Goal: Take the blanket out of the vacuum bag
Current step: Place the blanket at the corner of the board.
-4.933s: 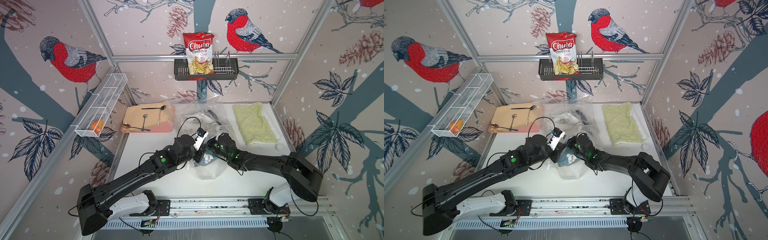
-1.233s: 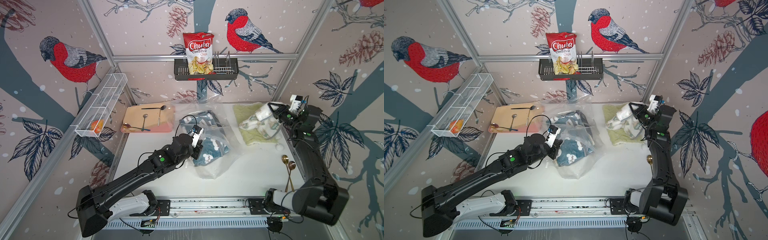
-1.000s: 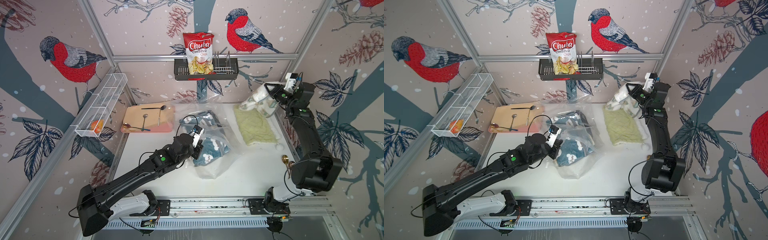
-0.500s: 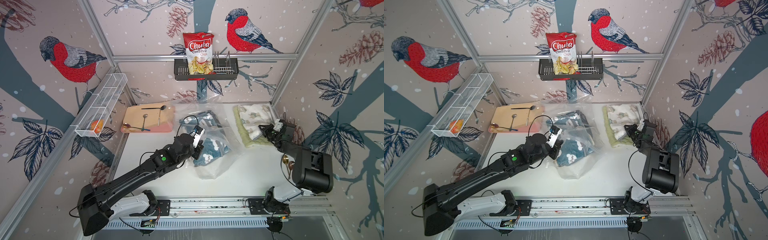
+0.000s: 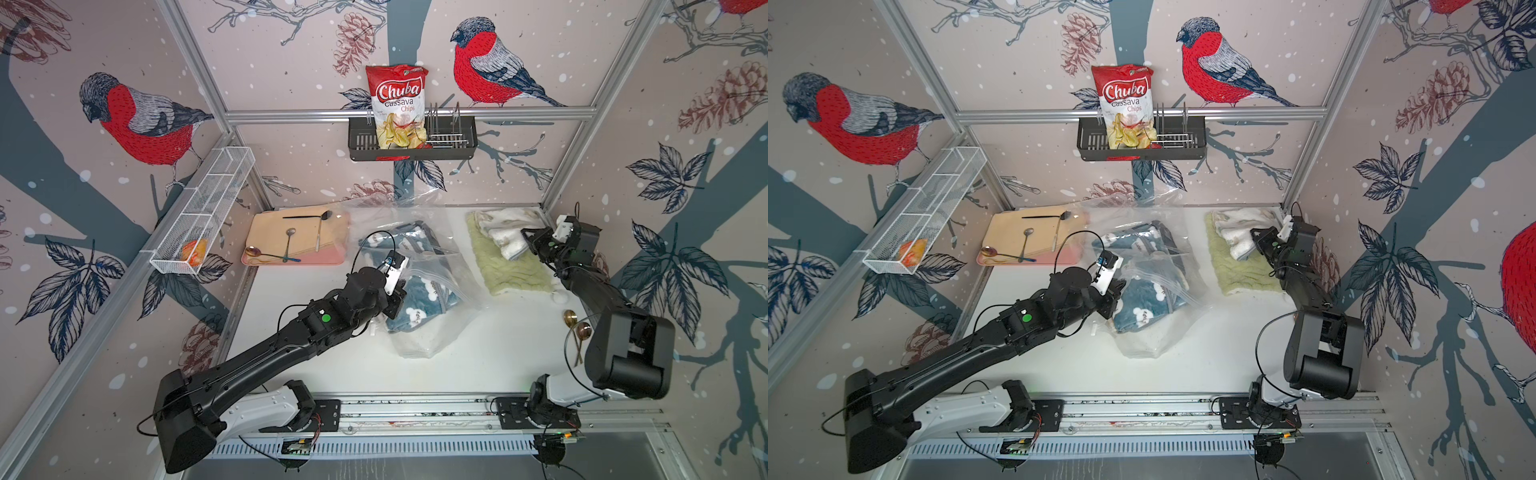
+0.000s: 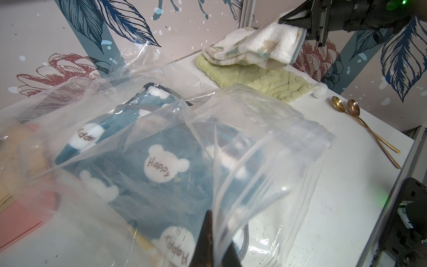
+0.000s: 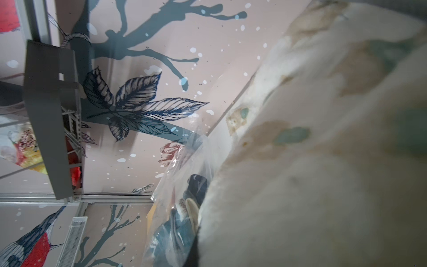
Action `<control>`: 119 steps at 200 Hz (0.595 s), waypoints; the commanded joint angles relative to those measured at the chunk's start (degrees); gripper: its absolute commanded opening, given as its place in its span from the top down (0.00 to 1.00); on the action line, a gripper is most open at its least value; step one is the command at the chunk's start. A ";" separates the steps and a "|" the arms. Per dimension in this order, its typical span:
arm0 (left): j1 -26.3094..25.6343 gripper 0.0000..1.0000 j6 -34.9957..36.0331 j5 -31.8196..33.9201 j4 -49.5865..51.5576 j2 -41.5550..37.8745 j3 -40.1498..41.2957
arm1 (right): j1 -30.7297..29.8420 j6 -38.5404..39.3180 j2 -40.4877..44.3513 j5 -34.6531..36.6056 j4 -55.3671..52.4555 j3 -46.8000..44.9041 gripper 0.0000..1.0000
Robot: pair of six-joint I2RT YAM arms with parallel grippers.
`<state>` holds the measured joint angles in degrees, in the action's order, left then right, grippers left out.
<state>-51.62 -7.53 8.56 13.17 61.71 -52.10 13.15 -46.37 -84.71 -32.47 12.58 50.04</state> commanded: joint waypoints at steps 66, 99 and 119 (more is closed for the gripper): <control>0.04 0.94 -0.52 -0.90 -1.46 -0.87 -0.55 | 8.08 4.80 20.23 12.32 -11.45 -25.35 0.20; 0.09 0.93 -0.64 -0.59 -1.24 -1.07 -0.57 | 4.98 6.00 36.08 14.96 -22.56 -27.55 0.20; 0.04 0.94 -0.72 0.26 -1.11 -1.24 -0.59 | -2.27 6.56 43.16 20.47 -29.18 -24.82 0.29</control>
<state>-51.62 -7.75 7.70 13.23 60.82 -52.21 16.78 -41.82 -47.53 -19.09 -6.74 22.76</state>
